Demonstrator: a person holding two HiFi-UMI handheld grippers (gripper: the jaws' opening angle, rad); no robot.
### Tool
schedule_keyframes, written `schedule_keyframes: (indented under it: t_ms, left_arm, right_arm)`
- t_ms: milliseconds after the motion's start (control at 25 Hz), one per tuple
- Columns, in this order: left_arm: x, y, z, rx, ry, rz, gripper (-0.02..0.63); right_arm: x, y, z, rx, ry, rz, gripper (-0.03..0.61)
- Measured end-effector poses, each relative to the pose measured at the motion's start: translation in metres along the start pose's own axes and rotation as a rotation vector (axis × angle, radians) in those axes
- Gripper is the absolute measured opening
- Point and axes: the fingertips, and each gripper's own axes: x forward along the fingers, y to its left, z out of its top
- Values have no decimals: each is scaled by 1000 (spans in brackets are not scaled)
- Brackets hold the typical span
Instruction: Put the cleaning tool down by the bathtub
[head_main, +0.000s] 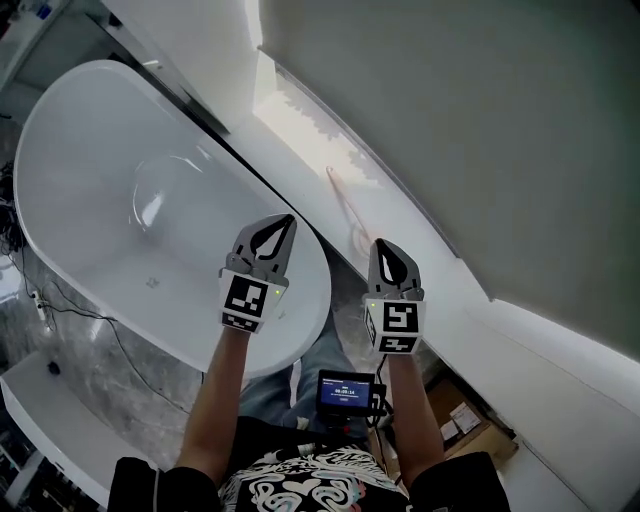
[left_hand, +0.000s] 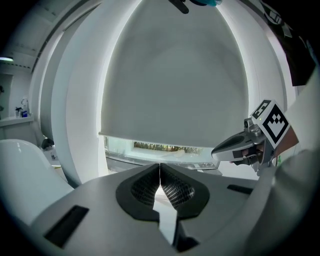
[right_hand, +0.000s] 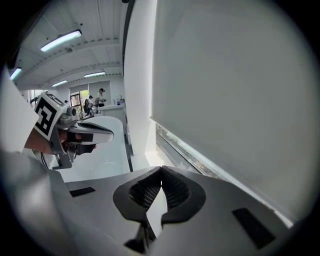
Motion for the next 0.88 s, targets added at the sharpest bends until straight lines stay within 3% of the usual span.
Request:
schedule_keyframes:
  t_ms: [520,880]
  left_arm:
    - [-80,-42,108,86,-119,-24,17]
    - [-139,-78,143,128,-173,-32,17]
  right_arm:
    - [-124,2,74,47,-162,-95,28]
    - [-206,15,98,80,-264,-147,28]
